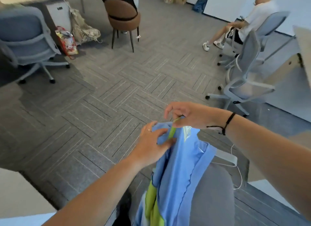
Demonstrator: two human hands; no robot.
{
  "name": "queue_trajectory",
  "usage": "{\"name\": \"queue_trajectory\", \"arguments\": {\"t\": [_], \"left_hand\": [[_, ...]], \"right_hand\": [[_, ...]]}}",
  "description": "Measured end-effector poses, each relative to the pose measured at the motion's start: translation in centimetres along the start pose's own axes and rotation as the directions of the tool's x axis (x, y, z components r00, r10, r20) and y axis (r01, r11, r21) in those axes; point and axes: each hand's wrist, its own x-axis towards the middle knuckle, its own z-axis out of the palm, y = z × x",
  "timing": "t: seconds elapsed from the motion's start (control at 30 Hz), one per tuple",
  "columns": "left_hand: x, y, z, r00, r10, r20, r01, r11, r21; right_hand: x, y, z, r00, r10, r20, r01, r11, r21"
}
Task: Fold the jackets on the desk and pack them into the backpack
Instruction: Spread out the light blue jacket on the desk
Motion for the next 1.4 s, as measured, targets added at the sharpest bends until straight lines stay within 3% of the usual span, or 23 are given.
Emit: {"name": "queue_trajectory", "arguments": {"t": [0.07,0.2,0.37,0.43,0.7,0.93,1.13,1.27,1.4], "left_hand": [[-0.3,2.1,0.3,0.991,0.092,-0.098,-0.097,0.994,-0.049],[-2.6,5.1,-0.6,0.983,0.169,-0.069,-0.177,0.976,-0.126],[-5.4,7.8,-2.3,0.977,0.189,0.097,-0.181,0.98,-0.08],[-6.7,9.1,-3.1,0.981,0.177,0.085,-0.175,0.984,-0.025],[-11.2,14.5,-9.0,0.965,0.262,0.004,-0.261,0.957,0.131],[-10.3,15.9,-10.2,0.979,0.198,0.056,-0.205,0.913,0.352],[-8.5,21.1,-7.9,0.901,0.432,0.051,-0.421,0.838,0.346],[-8.2,24.9,-4.7,0.793,0.586,0.165,-0.608,0.751,0.257],[-9.6,26.9,-0.2,0.656,0.674,0.341,-0.741,0.661,0.118]], "right_hand": [[-1.3,-0.3,-0.3,0.999,-0.043,-0.021,0.043,0.999,0.003],[-4.5,0.0,-1.0,0.997,-0.044,-0.066,0.04,0.997,-0.067],[-6.0,1.7,1.1,0.975,0.211,0.068,-0.185,0.943,-0.275],[-5.8,1.8,2.5,0.963,0.259,0.075,-0.213,0.902,-0.376],[-6.1,0.4,2.3,0.995,0.048,-0.091,-0.071,0.96,-0.271],[-14.5,-2.2,-0.3,0.933,-0.103,-0.344,0.055,0.988,-0.146],[-25.4,-4.7,1.3,0.776,-0.171,-0.607,0.125,0.985,-0.118],[-32.3,-6.2,5.2,0.6,-0.145,-0.787,0.171,0.984,-0.051],[-38.0,-6.2,11.4,0.392,0.033,-0.92,0.146,0.984,0.097]]}}
